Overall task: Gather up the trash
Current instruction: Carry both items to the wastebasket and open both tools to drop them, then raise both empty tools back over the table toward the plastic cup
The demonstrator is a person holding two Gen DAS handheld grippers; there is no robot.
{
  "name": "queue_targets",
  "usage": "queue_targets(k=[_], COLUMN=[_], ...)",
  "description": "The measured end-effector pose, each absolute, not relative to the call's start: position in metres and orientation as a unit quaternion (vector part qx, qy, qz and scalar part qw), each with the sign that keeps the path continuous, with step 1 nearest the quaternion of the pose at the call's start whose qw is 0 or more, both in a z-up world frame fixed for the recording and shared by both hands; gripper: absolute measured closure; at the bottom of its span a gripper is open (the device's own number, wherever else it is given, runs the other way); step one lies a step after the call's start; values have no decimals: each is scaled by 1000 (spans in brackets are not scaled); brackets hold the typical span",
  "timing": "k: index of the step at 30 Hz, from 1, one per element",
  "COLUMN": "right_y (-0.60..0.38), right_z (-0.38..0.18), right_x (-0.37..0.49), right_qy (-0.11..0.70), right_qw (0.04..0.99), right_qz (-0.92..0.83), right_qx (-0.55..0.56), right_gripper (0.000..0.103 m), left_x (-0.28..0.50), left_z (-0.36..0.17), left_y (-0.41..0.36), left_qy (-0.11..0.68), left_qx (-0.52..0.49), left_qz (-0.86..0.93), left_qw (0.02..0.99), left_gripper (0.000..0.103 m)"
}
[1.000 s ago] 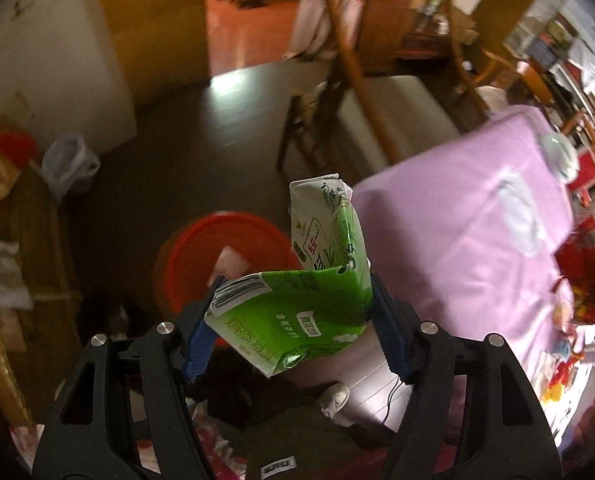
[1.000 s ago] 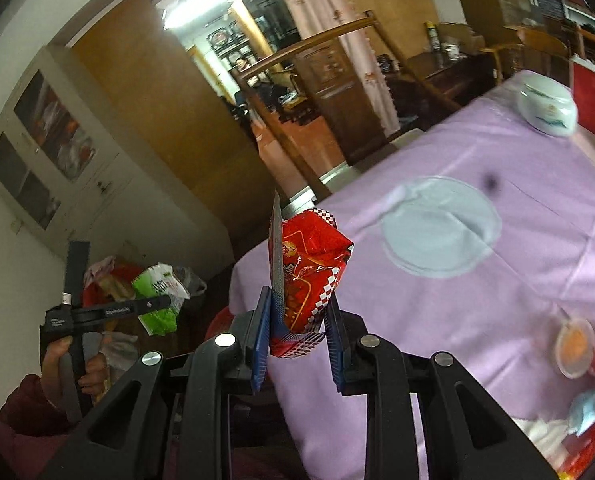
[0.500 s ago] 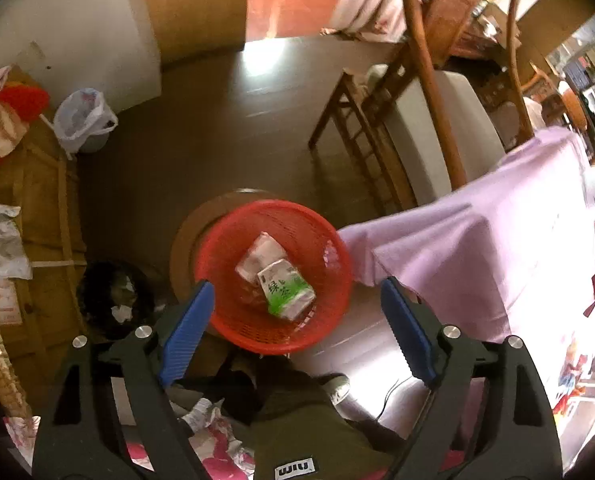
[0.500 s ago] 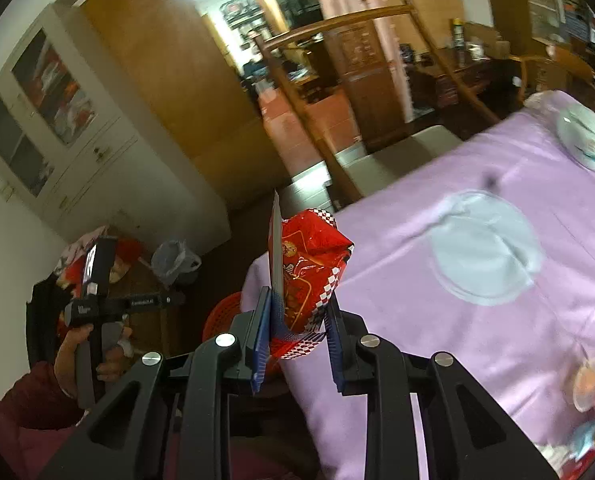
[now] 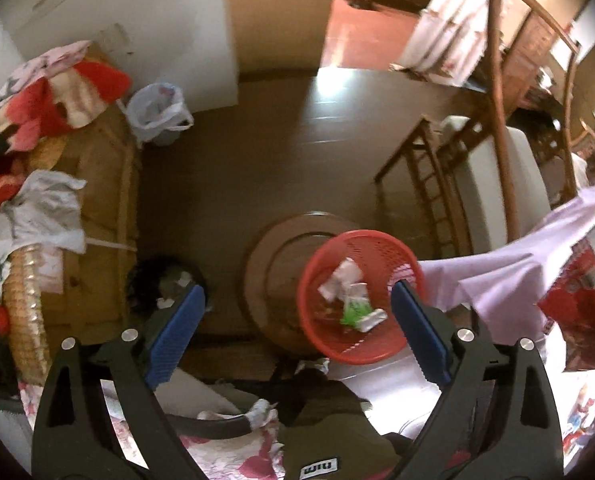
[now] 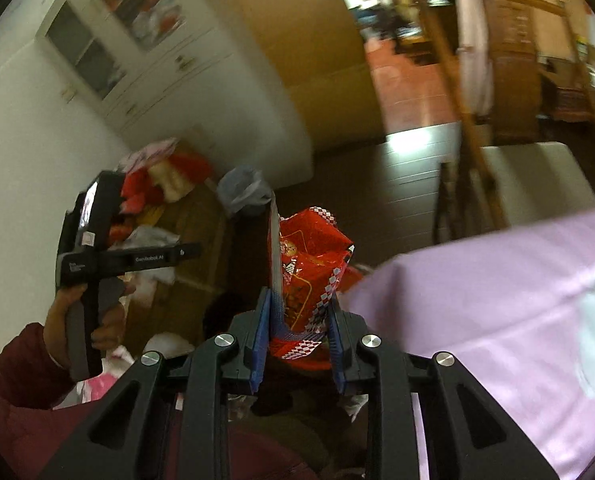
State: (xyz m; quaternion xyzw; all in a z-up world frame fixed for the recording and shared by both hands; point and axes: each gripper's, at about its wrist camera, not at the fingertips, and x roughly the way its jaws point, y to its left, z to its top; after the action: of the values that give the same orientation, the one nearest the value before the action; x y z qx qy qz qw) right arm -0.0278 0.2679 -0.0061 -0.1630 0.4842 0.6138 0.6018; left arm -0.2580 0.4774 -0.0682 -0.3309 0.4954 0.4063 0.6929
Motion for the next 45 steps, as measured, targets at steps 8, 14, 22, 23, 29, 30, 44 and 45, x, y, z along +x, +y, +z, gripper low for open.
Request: queue_targets(k=[8,14,22,23,29,30,44,45], right_y=[313,307,269,262,210,197,21,3], right_z=[-13,-12,-2,0,11,13,14,12], right_x=[-41,-23,5,9,30,33,45,43], right_qy=[481,489,485,484,479,478,464,465], right_qw=[582,599,650,658,709,719,824,830], right_qz=[625,606,563,556,506,494,324,306], right_qx=[-198,-187,-158,-153,-112,-102,29,42], right_gripper=[45,44,43,43,42,42,38,37], left_x=[-283,-272,-214,-207,-154,-146,-21,-10], left_z=[-65,-68,-62,-61,-50,-49,-38,-39], left_y=[491,496,486,484,461,458,339,324], left_qy=[479,482,496,496,502,502,527,531], left_qx=[-343,-343,-306,-302,-262,-256,-134,-121], left_qz=[437,426,372,366,312,304,129,110], left_qw=[680,684,722,727,763,768,829,831], left_gripper=[12,12,12,12,12,12,12,12])
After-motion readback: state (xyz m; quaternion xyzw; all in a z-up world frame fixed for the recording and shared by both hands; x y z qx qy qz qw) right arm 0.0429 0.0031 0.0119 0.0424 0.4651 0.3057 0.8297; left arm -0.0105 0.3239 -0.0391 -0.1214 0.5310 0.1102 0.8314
